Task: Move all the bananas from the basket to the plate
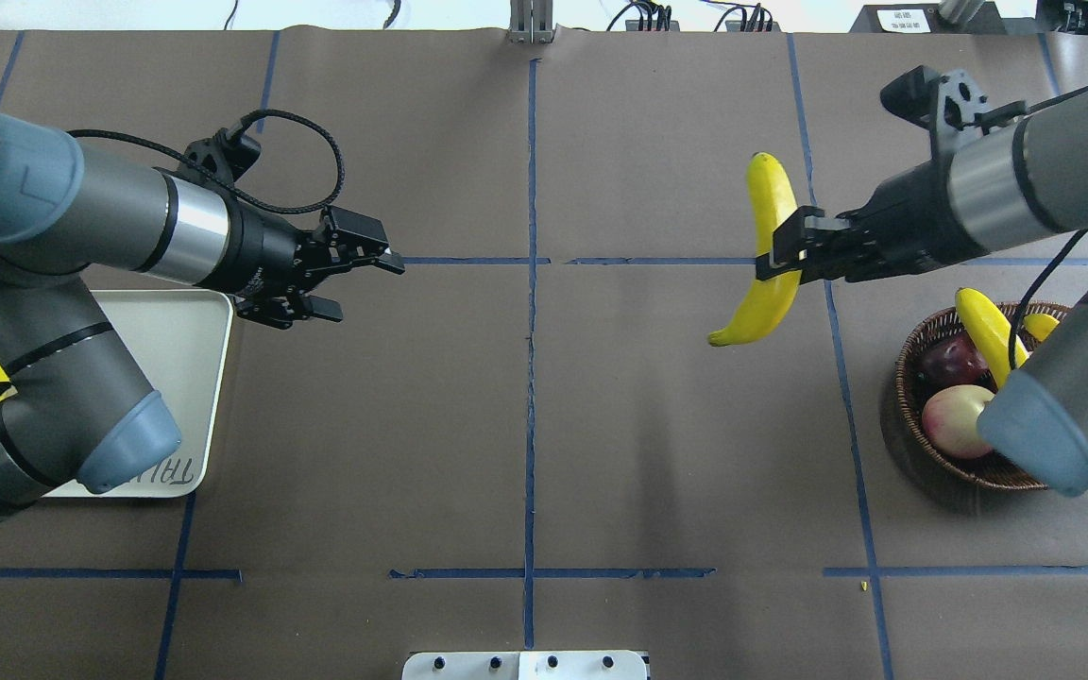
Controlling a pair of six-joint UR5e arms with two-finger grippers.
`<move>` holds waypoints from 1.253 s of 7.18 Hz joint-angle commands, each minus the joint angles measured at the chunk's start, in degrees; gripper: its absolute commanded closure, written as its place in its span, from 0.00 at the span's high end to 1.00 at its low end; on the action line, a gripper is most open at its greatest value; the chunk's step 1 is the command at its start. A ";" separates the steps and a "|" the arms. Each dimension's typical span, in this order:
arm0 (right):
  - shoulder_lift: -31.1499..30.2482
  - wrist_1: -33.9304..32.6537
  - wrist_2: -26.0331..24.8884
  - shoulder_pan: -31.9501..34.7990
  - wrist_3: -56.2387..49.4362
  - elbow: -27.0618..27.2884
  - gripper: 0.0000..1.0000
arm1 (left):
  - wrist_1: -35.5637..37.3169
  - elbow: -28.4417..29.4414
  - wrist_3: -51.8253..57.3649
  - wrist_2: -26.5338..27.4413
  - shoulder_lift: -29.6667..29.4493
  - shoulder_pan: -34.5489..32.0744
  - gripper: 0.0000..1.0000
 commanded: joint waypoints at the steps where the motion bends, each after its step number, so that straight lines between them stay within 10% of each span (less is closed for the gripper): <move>1: 4.58 3.75 -9.94 -11.94 3.75 -0.01 0.01 | -3.85 2.70 -4.88 2.15 -6.41 3.67 0.97; 9: 7.86 3.05 -10.84 -16.91 3.75 -0.71 0.01 | -4.38 8.43 -5.94 7.69 -15.23 10.01 0.96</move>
